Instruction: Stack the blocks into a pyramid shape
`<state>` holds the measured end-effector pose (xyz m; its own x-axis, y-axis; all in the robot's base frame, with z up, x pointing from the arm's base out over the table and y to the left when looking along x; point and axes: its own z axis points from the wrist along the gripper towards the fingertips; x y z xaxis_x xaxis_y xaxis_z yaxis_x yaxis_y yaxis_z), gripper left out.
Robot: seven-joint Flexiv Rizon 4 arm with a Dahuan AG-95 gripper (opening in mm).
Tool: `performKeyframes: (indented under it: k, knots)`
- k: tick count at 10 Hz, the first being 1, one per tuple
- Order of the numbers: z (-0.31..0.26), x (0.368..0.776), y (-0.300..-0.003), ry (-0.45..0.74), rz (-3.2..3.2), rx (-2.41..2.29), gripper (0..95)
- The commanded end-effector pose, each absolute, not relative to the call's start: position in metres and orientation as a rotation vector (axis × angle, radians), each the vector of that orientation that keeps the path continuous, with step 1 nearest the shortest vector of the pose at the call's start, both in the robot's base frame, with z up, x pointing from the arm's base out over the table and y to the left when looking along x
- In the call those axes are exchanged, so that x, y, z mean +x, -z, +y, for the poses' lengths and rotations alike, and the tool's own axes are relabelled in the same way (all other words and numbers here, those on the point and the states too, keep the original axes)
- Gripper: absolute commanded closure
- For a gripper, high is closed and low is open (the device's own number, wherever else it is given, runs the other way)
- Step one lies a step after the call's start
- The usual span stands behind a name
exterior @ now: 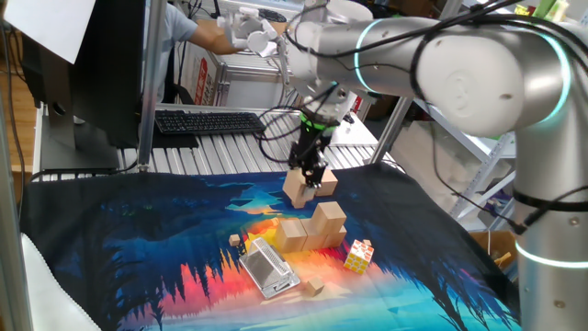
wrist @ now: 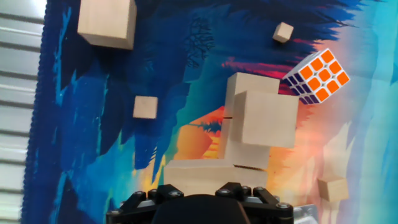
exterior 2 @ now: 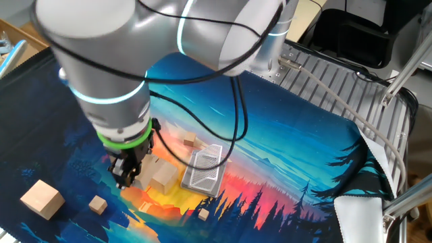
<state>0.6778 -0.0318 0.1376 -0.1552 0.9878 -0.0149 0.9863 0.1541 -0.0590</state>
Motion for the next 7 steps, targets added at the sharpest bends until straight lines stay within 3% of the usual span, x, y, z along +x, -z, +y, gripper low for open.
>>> performKeyframes:
  k: [1,7]
  knots:
    - [-0.031,0.674,-0.137,-0.087,-2.358,-2.031,95.0]
    - [-0.032,0.650,-0.122,-0.061,-2.353,-2.043,95.0]
